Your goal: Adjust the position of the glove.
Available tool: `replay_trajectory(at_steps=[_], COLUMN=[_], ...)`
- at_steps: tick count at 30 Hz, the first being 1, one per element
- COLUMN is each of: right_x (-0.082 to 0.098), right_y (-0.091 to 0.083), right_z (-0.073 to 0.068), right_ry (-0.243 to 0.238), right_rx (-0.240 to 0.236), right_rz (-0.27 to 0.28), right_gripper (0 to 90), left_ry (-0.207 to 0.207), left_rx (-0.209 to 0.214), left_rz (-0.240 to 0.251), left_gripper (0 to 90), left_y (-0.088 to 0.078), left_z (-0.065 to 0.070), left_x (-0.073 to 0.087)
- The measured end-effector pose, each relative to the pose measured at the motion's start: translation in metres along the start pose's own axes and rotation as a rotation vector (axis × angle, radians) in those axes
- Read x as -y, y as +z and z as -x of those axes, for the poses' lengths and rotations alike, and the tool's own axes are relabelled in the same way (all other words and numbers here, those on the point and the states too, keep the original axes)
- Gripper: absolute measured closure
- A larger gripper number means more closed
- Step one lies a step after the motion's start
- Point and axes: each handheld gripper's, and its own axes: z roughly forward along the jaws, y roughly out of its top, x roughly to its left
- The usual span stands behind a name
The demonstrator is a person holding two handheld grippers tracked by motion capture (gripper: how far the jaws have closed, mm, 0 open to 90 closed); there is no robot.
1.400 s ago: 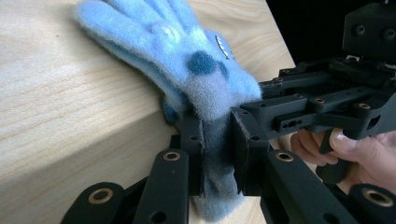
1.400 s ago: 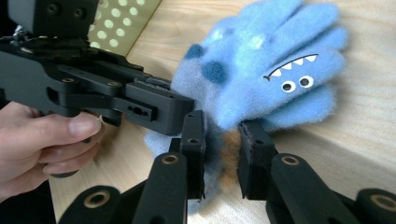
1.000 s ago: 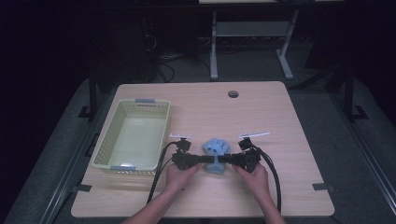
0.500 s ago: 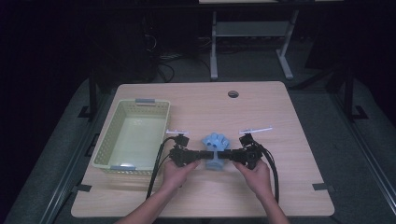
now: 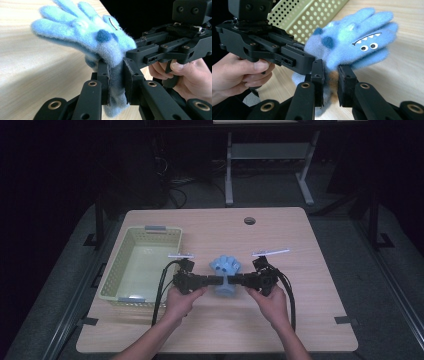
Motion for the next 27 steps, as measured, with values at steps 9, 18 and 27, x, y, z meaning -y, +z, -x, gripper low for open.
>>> replay_trajectory(at_steps=[9, 18, 27], right_x=[-0.016, -0.033, -0.046], right_y=[0.006, 0.015, 0.024], right_z=[-0.014, -0.028, -0.039], right_ry=[-0.024, -0.043, -0.062], right_rx=[-0.014, -0.042, -0.051], right_rz=[-0.001, 0.004, 0.003], right_gripper=[77.7, 78.0, 78.0], left_ry=[-0.009, -0.002, -0.006], left_rx=[0.036, 0.039, 0.035], left_rz=[0.019, 0.029, 0.050], left_gripper=[77.3, 77.7, 77.7], left_y=[-0.023, -0.046, -0.062], left_z=[-0.005, -0.007, -0.010], left_x=[-0.011, -0.021, -0.025])
